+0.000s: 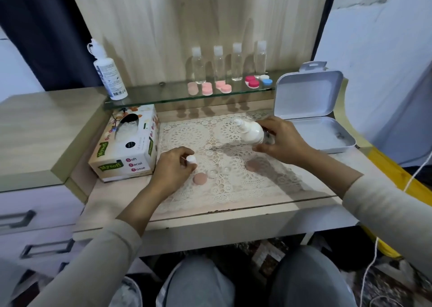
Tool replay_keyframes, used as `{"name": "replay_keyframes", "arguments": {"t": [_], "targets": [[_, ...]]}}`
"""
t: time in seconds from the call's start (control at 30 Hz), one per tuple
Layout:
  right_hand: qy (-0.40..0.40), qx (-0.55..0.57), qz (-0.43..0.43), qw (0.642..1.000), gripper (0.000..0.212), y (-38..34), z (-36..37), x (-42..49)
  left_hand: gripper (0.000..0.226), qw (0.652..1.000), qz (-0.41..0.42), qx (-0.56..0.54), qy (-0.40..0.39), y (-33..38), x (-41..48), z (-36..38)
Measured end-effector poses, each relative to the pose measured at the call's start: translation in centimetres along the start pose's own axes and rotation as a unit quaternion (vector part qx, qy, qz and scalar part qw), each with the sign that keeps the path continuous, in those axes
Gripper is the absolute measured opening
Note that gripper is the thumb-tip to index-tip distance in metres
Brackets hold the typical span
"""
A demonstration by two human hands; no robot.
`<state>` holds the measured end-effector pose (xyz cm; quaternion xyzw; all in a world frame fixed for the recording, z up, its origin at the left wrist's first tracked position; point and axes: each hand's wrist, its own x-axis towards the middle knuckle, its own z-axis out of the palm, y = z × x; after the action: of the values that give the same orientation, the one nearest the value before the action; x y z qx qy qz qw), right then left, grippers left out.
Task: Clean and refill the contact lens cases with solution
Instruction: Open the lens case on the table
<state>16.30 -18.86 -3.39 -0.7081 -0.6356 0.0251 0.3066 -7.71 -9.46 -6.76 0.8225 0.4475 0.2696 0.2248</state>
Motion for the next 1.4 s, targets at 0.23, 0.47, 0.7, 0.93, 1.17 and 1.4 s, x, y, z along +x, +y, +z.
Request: {"name": "replay_keyframes", "arguments": {"t": [0.23, 0.47, 0.7, 0.93, 1.17, 1.4], "targets": [[-0.028, -0.019, -0.036, 0.999, 0.049, -0.5, 0.7, -0.6, 0.042, 0.996, 0.056, -0.003, 0.063, -0.6, -1.5, 0.6], [-0.055, -0.064, -0.061, 0.995, 0.053, -0.5, 1.6, -0.6, 0.021, 0.985, 0.140, -0.023, 0.100, -1.1, -4.3, 0.4], [-0.071, -0.107, -0.099, 0.987, 0.051, -1.1, 2.3, -0.3, 0.030, 0.995, 0.085, -0.043, 0.026, -0.7, -4.9, 1.3], [-0.057, -0.144, -0.173, 0.973, 0.054, -1.6, 2.1, 0.2, 0.041, 0.998, 0.052, -0.021, 0.021, -0.1, -4.1, 2.0], [-0.042, -0.169, -0.202, 0.964, 0.053, -1.6, 2.3, 0.8, 0.035, 0.998, 0.049, -0.025, 0.024, -0.1, -3.8, 2.2], [-0.031, -0.177, -0.222, 0.958, 0.053, -1.6, 2.8, 0.8, 0.031, 0.997, 0.068, -0.023, 0.035, -0.3, -3.9, 2.4]]}}
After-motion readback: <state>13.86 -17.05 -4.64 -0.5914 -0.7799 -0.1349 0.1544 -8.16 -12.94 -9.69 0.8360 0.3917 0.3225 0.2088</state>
